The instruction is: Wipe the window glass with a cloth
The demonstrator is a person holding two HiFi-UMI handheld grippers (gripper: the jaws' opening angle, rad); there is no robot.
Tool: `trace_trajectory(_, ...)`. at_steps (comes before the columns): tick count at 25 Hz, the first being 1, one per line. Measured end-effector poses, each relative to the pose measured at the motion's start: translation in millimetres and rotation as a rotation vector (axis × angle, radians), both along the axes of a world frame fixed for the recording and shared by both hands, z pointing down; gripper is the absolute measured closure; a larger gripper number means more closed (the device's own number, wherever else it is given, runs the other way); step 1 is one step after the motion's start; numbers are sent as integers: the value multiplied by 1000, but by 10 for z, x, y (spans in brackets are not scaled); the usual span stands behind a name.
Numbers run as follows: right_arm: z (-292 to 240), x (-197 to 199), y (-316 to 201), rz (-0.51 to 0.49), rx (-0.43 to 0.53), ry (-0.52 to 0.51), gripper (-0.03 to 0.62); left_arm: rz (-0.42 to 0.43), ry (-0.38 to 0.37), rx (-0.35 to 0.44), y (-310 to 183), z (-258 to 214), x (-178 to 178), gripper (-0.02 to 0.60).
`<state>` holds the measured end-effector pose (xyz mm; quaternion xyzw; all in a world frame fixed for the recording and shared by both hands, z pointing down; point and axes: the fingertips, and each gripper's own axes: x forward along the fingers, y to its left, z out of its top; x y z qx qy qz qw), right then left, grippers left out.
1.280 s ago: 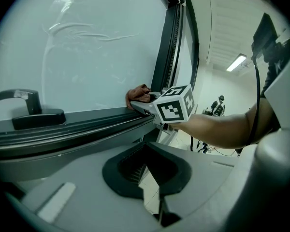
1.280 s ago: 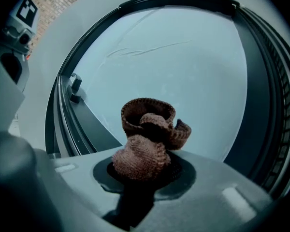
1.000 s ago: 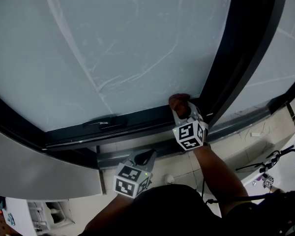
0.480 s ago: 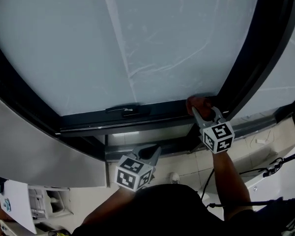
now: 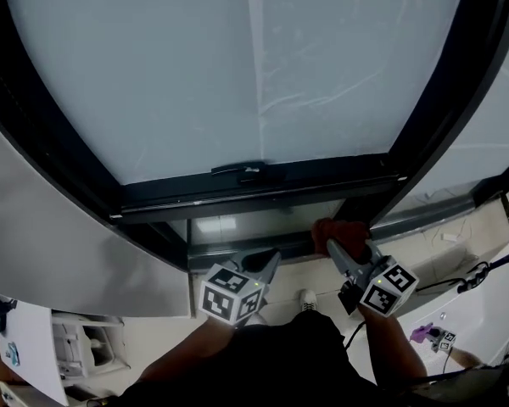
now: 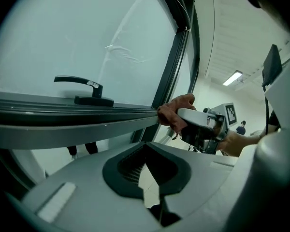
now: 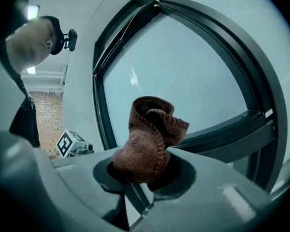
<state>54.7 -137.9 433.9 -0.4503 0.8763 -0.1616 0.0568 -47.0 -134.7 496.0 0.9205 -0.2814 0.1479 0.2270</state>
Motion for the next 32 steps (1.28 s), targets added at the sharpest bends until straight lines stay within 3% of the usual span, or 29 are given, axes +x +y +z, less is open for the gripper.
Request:
trace_trajectory(5,238,-234,455,5,-60,101,513,29,-19,20,267,60,-165,565)
trace_trajectory(9,389,-301,624,-8,-91,178,513,-11,-7,31,417,22,-313,565)
trace_trajectory(17,95,-419,1059,-115,-20,168,513,-138,-2,65,859,-119,-464,565)
trace_trajectory(22,-60,-202,1572,-144,28,179,513,-206,-12,47,1351,-90,-310,565)
trace_trajectory(32,254,226,2566,-217,-28,122,513,-301,-61,12,2565,35,-85,565)
